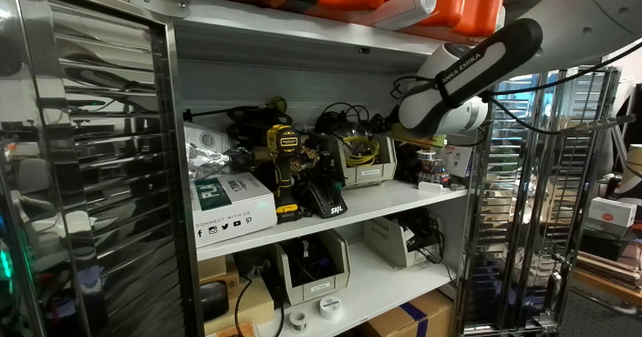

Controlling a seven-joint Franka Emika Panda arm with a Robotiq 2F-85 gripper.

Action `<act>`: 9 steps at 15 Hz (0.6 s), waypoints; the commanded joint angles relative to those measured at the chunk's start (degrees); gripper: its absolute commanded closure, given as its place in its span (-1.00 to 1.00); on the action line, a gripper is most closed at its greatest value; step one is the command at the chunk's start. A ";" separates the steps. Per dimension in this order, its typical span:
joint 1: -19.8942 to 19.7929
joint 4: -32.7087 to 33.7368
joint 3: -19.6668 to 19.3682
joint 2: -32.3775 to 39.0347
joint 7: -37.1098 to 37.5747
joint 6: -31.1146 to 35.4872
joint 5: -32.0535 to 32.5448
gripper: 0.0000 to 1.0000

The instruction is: Pick up the yellow cable and put it in the tool box

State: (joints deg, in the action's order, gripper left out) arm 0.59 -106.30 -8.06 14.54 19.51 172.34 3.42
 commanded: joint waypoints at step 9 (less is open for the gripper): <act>-1.02 -32.19 5.09 -22.34 -13.05 8.77 -2.53 -1.00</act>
State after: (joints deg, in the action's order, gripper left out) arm 0.02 -131.28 -4.07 1.73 9.69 185.26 1.90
